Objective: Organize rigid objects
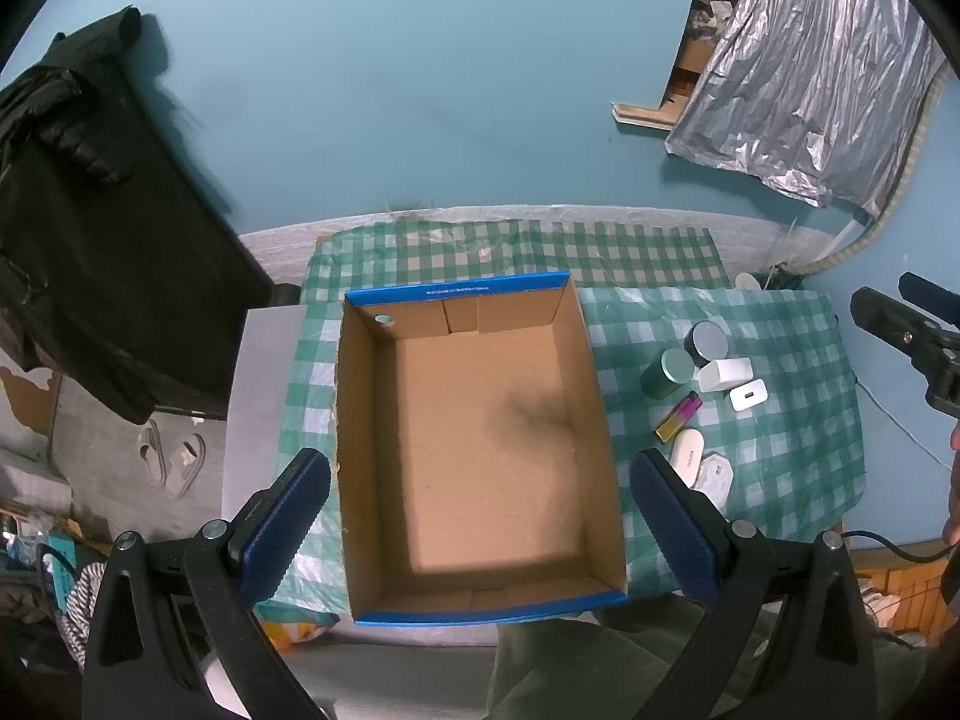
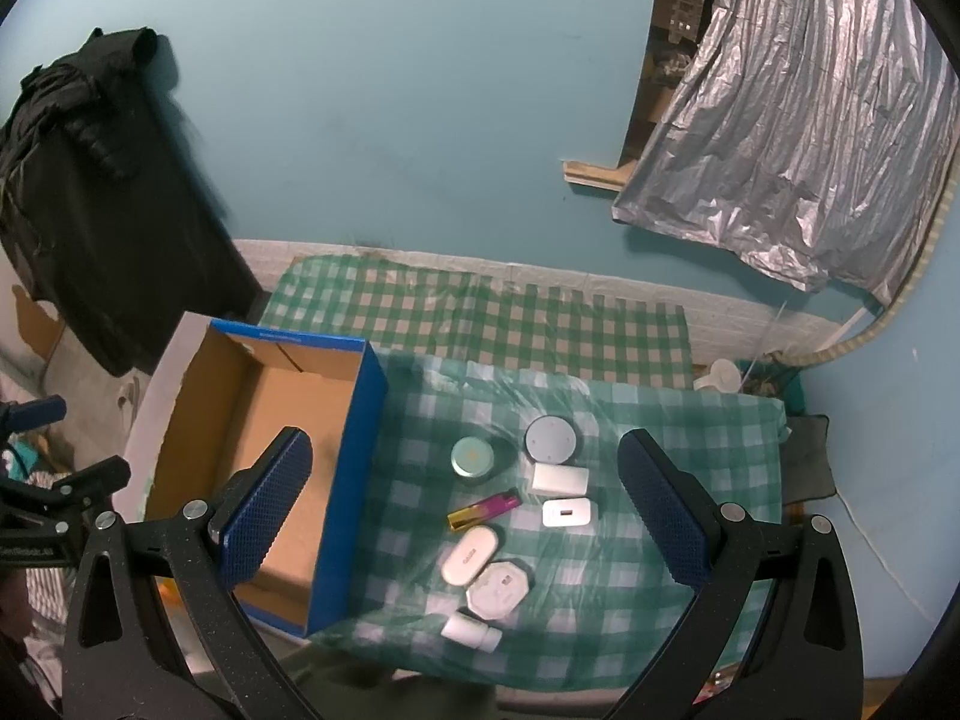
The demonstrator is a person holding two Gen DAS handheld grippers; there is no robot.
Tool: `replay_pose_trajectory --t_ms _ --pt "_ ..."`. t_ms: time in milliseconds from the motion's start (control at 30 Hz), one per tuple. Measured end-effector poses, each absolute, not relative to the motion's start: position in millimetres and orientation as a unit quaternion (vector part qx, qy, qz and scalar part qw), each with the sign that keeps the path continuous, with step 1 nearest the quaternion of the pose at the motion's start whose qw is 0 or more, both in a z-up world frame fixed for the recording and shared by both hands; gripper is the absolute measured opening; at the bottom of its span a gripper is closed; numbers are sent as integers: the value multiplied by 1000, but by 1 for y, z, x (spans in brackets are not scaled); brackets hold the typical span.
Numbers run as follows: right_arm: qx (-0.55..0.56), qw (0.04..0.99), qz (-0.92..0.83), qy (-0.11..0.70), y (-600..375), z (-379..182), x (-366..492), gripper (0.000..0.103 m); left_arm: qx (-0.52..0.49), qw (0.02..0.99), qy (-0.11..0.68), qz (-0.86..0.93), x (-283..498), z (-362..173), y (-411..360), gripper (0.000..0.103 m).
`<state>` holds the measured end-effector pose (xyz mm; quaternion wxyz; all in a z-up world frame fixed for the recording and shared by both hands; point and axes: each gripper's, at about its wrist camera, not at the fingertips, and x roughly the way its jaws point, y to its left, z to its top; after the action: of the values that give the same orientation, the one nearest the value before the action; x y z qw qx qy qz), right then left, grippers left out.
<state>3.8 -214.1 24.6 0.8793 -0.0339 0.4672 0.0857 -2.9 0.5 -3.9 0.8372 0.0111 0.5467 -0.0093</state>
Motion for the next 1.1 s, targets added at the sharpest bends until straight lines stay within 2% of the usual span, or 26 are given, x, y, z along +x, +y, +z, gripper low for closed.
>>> replay_pose_trajectory --t_ms 1100 --pt "-39 878 87 470 -214 22 2 101 16 836 549 -8 -5 -4 -1 101"
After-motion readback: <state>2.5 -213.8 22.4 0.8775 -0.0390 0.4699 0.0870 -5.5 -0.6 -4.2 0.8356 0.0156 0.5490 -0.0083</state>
